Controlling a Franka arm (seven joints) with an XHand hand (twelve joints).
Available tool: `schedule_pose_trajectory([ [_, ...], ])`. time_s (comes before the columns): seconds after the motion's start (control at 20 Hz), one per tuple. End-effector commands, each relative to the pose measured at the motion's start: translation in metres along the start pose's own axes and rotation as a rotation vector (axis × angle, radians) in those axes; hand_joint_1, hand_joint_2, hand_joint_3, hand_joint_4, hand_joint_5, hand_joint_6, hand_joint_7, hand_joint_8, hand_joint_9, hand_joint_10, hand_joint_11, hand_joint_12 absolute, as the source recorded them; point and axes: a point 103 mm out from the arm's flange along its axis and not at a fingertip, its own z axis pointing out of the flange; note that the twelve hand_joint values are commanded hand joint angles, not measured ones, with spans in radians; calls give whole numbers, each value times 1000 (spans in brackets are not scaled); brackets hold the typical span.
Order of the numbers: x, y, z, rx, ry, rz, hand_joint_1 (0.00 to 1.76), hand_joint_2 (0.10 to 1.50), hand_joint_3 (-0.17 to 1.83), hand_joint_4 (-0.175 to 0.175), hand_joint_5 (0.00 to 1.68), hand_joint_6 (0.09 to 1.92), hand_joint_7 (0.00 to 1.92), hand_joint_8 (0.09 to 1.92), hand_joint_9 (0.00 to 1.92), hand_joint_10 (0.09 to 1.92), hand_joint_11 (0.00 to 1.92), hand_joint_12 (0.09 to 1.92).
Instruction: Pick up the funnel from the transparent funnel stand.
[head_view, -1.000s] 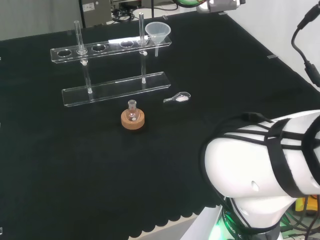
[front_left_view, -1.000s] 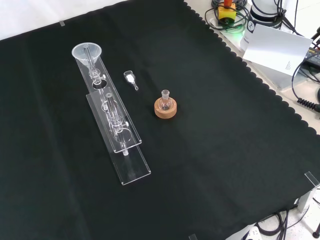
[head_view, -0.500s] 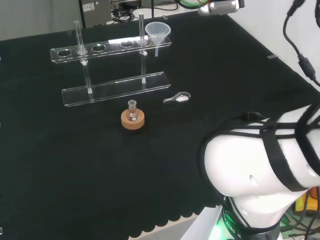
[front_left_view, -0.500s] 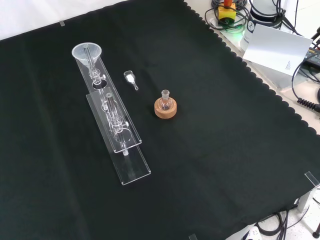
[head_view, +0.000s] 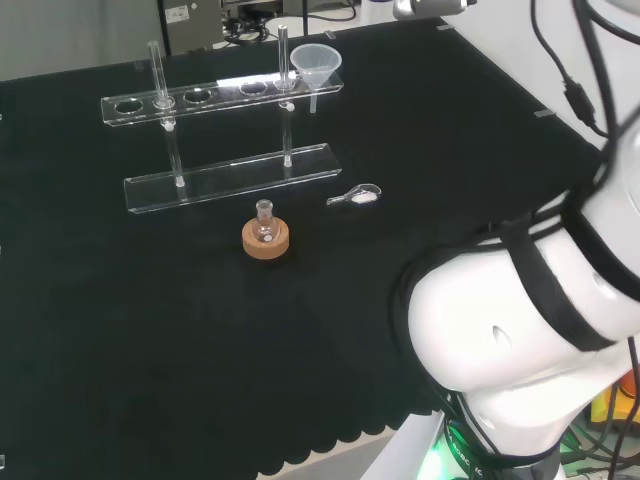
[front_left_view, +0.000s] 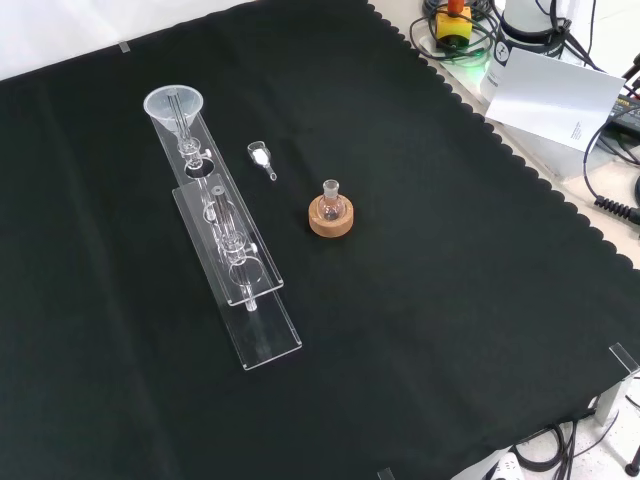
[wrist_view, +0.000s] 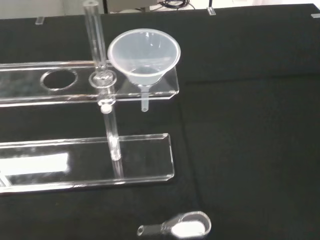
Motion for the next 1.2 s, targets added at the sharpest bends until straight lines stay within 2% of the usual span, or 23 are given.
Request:
schedule_pose_trajectory([
  [0.05,-28,84,9,32,-31,12,165,1065,335,-4,53,87,0,427,108,683,0,1374],
  [0.55,-27,131,27,100,-98,12,315,996,319,3,42,87,14,617,182,737,0,1412],
  [0.8,-27,142,36,133,-113,1,396,957,308,3,45,87,21,640,203,743,9,1423],
  [1.0,-20,149,44,188,-154,-28,552,872,282,1,53,87,36,655,227,748,19,1428],
  [1.2,-13,151,54,243,-149,-52,687,736,423,-5,81,87,106,689,315,713,42,1429],
])
